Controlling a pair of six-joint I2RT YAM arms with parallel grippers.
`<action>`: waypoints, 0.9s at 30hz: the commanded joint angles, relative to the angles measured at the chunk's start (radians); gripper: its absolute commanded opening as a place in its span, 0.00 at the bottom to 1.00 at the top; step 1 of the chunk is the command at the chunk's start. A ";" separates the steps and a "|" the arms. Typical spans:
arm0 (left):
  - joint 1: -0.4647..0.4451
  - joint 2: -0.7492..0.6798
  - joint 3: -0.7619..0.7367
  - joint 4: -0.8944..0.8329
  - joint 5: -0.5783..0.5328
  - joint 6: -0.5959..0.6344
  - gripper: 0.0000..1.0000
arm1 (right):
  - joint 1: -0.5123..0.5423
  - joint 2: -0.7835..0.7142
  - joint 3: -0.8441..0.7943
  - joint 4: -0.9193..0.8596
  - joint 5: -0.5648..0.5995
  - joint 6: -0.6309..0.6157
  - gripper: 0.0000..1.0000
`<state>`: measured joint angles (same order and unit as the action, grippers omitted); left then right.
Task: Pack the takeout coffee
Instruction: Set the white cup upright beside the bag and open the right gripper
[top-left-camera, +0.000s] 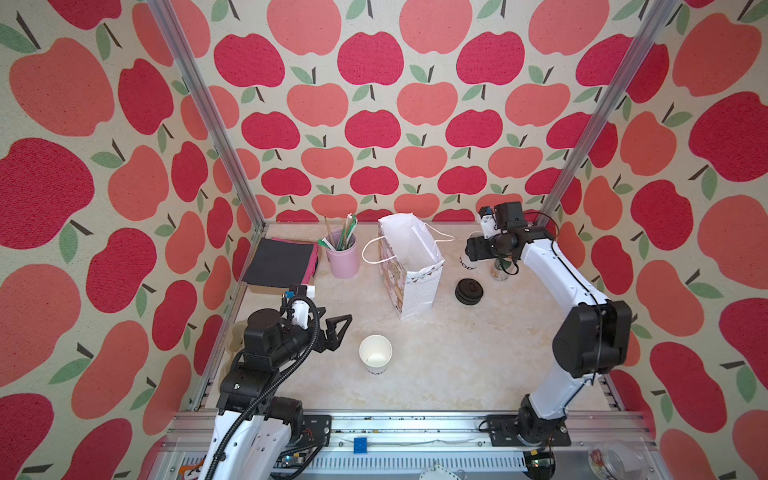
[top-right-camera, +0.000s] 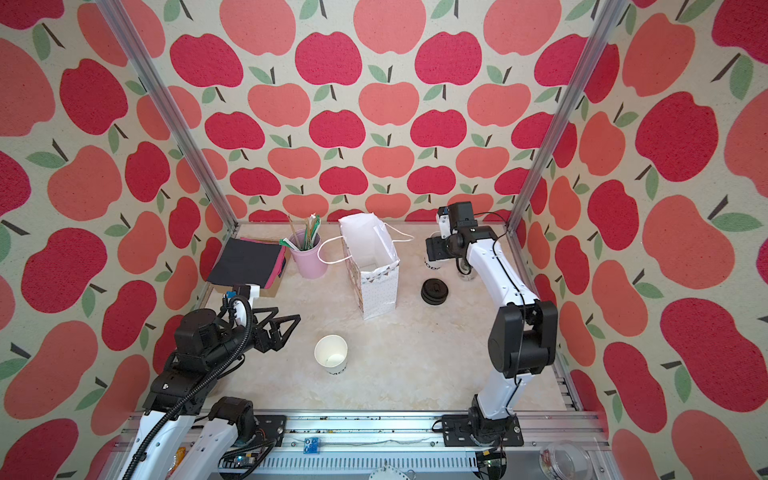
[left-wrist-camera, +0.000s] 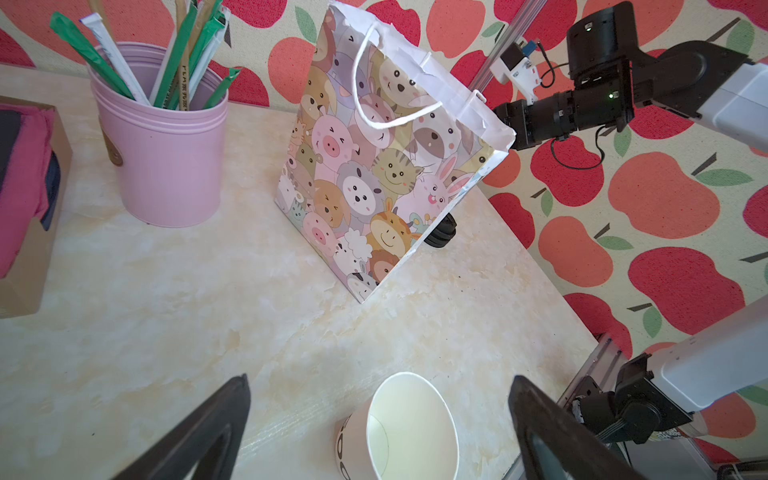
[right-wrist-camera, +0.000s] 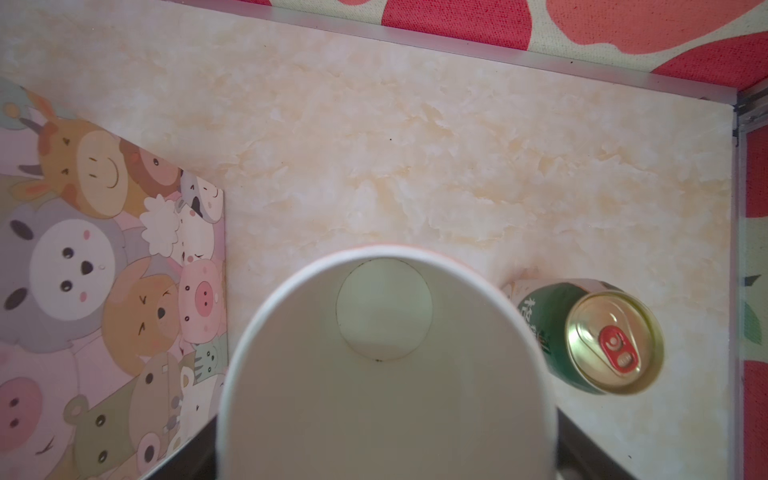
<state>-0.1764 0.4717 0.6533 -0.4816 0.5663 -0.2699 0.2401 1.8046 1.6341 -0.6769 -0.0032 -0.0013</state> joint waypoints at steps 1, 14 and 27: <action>0.001 -0.005 -0.009 0.009 0.013 0.012 0.99 | -0.001 0.087 0.098 -0.010 -0.017 -0.022 0.85; -0.001 0.000 -0.009 0.009 0.015 0.012 0.99 | -0.001 0.351 0.333 -0.141 0.029 -0.057 0.86; -0.001 -0.001 -0.010 0.009 0.017 0.011 0.99 | -0.001 0.382 0.389 -0.204 0.004 -0.063 0.99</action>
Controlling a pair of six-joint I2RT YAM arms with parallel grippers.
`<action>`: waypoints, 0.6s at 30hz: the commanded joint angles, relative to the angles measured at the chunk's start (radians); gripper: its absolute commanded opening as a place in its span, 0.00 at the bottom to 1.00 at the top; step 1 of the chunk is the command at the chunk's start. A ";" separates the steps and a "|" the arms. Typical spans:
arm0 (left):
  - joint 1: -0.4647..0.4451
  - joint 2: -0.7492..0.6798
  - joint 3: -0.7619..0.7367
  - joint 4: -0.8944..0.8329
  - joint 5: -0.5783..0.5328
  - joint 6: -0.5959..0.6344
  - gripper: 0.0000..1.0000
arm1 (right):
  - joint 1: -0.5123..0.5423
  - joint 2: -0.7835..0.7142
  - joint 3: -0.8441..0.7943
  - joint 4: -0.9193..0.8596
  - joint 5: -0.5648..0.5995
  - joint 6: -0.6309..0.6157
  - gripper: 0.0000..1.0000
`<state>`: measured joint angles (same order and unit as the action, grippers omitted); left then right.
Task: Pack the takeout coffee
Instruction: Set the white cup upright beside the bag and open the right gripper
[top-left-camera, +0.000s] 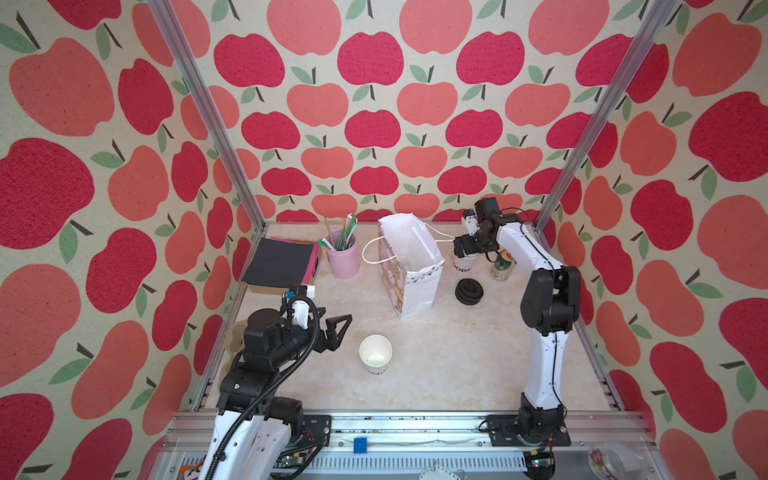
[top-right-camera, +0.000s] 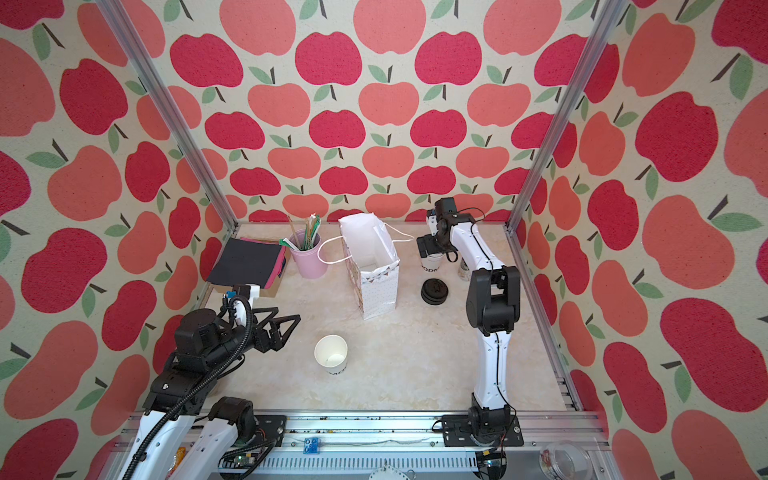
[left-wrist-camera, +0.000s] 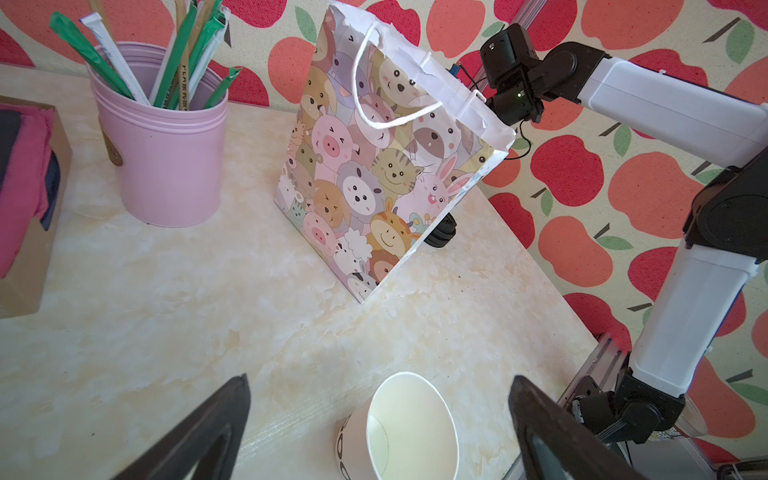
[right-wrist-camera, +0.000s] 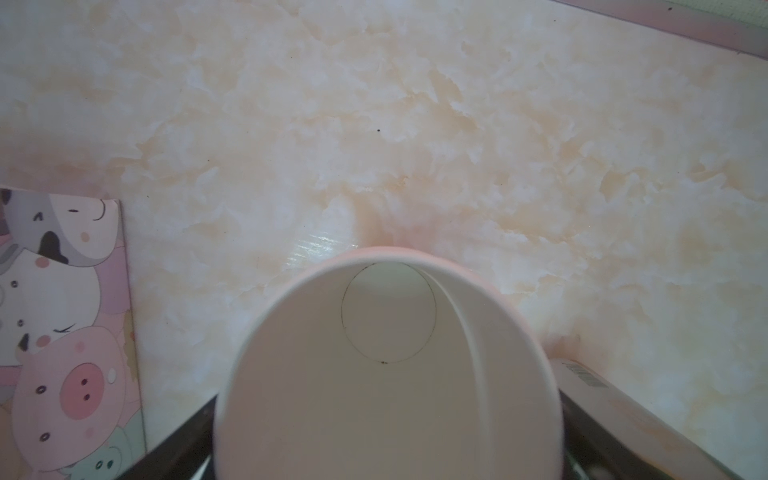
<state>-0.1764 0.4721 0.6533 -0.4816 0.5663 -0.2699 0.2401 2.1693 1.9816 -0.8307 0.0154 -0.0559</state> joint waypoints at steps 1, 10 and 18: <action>-0.001 -0.001 -0.011 0.008 0.017 0.011 0.99 | 0.000 0.016 0.047 -0.057 -0.015 -0.010 0.99; -0.001 -0.001 -0.010 0.009 0.018 0.011 0.99 | 0.003 -0.079 0.073 -0.081 -0.012 -0.001 0.99; 0.000 -0.006 -0.011 0.014 0.027 0.011 0.99 | 0.045 -0.324 -0.136 -0.019 -0.003 -0.001 0.99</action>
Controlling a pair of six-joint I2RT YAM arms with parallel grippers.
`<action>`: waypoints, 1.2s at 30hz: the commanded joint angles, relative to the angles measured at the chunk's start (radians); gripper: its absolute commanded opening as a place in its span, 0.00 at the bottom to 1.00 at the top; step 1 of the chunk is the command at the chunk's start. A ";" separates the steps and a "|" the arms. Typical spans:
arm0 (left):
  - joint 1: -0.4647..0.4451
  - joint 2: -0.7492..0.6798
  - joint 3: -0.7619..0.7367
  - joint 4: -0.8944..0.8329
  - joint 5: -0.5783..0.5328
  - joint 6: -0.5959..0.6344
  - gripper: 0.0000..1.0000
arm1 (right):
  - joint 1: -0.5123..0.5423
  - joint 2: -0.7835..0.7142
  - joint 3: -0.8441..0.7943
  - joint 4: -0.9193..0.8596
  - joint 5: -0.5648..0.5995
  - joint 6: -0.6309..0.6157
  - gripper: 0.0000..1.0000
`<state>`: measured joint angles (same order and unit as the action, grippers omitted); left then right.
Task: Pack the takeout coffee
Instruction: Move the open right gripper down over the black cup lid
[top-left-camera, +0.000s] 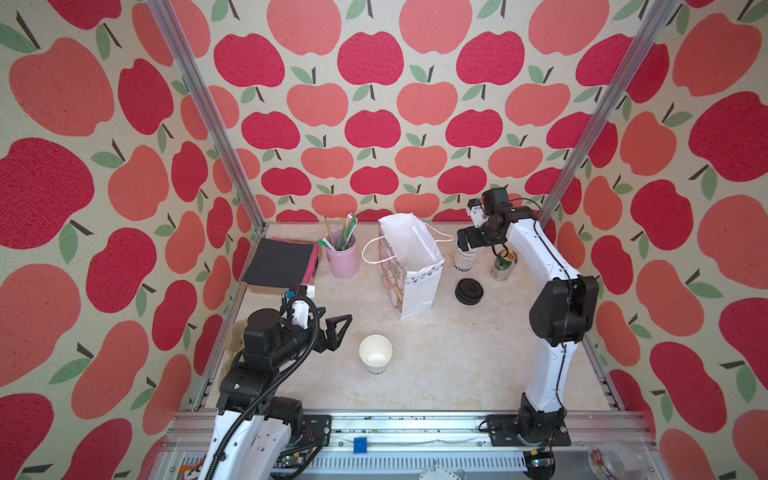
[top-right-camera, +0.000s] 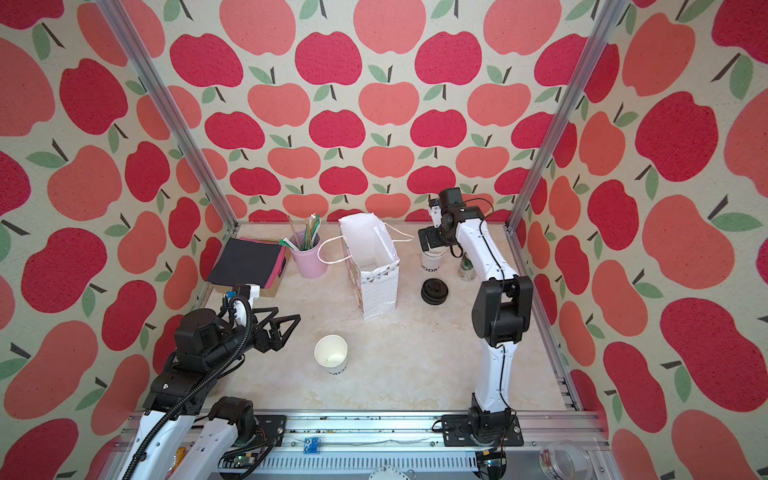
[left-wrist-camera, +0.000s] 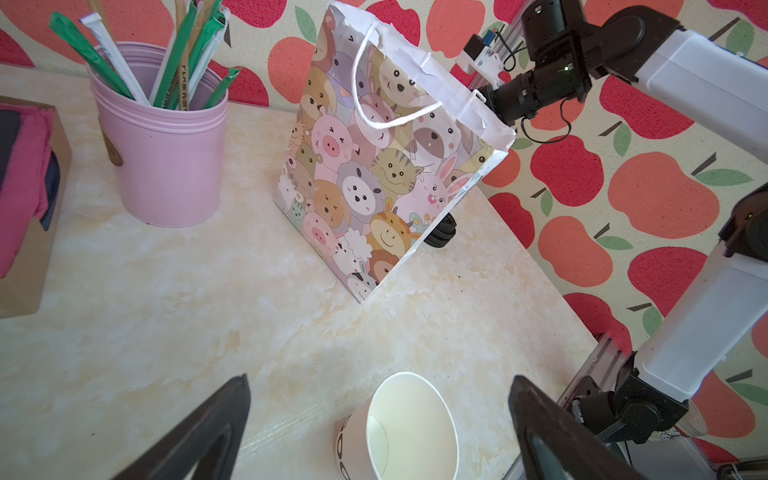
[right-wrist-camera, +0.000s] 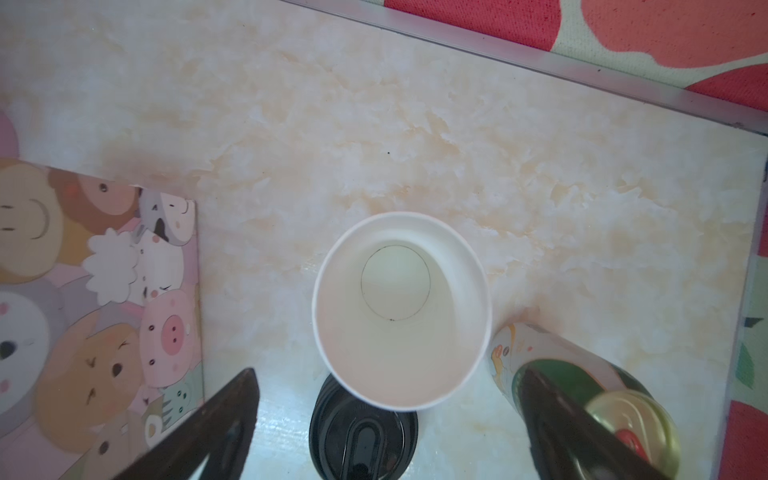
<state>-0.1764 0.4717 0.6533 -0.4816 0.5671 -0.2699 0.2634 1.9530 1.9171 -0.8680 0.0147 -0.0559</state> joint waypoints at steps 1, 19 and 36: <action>-0.001 -0.005 -0.011 0.016 0.028 0.011 0.99 | 0.027 -0.148 -0.126 0.041 -0.007 0.002 0.99; -0.001 -0.008 -0.014 0.025 0.041 0.008 0.99 | 0.033 -0.295 -0.612 0.200 -0.001 0.015 0.99; 0.000 -0.004 -0.012 0.017 0.030 0.012 0.99 | -0.004 -0.133 -0.613 0.257 -0.021 0.033 0.96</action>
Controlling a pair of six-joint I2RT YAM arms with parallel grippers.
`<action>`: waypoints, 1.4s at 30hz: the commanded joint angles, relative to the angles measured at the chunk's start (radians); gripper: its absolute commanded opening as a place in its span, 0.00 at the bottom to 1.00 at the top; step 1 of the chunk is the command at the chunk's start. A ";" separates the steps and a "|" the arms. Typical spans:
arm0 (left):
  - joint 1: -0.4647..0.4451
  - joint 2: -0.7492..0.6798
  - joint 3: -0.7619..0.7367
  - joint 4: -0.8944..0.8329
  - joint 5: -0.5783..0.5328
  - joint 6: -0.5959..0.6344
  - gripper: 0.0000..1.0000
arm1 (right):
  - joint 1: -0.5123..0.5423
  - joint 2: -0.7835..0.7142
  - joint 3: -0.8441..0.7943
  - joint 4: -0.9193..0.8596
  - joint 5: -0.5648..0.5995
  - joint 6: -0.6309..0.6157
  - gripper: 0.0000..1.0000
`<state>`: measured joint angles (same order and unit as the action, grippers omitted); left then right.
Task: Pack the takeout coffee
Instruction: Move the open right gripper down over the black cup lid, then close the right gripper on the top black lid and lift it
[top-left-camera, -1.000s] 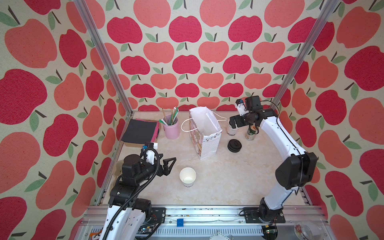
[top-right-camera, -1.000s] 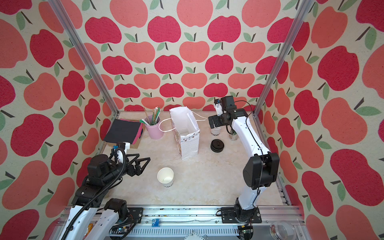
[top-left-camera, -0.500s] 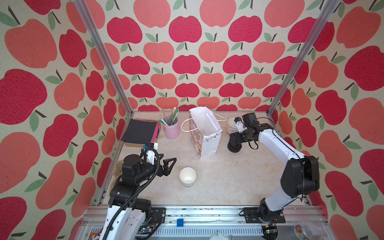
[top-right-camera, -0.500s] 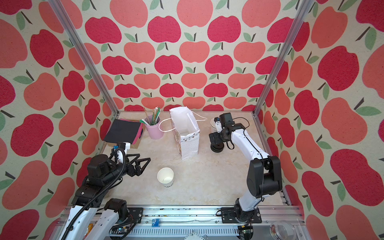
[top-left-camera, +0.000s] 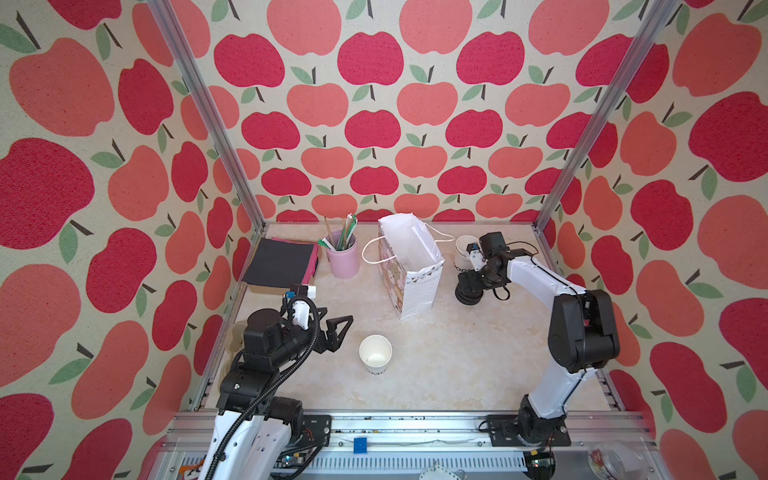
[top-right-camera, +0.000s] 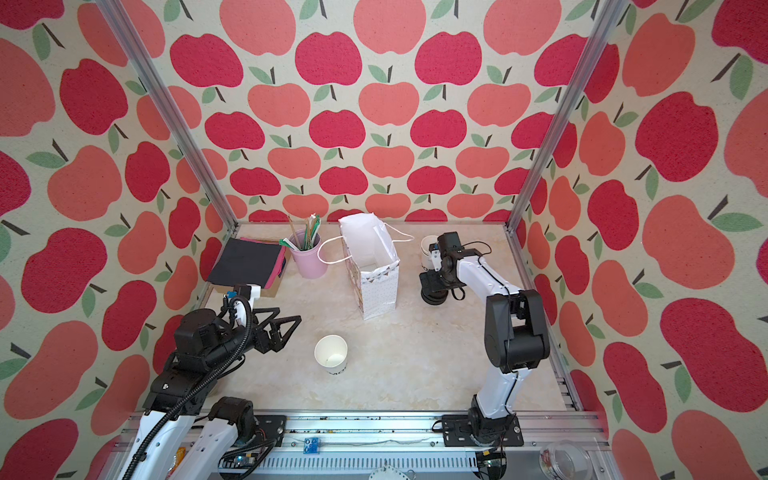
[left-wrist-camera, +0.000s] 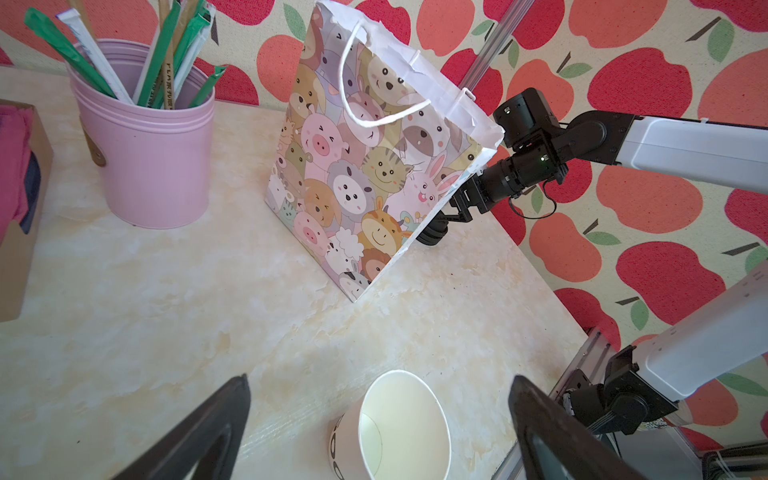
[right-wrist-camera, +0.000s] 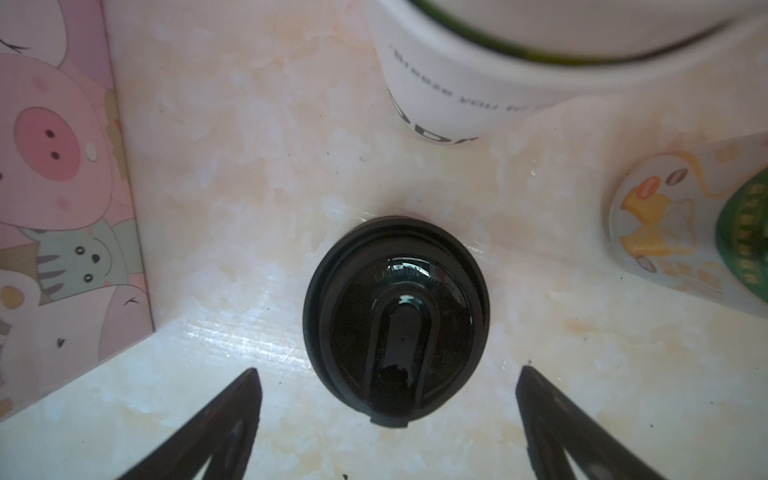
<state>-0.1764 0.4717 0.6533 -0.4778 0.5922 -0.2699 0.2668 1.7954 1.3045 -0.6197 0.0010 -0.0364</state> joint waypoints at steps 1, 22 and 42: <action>-0.001 -0.004 -0.012 0.013 0.004 0.011 0.99 | -0.009 0.031 0.000 0.009 -0.008 0.013 0.94; -0.001 -0.002 -0.011 0.011 0.001 0.011 0.99 | -0.014 0.082 -0.011 0.034 0.005 0.026 0.71; 0.000 -0.008 -0.011 0.010 0.001 0.009 0.99 | -0.012 -0.048 -0.052 0.025 0.000 0.043 0.66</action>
<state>-0.1764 0.4717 0.6533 -0.4778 0.5919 -0.2699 0.2596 1.8019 1.2671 -0.5735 0.0013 -0.0174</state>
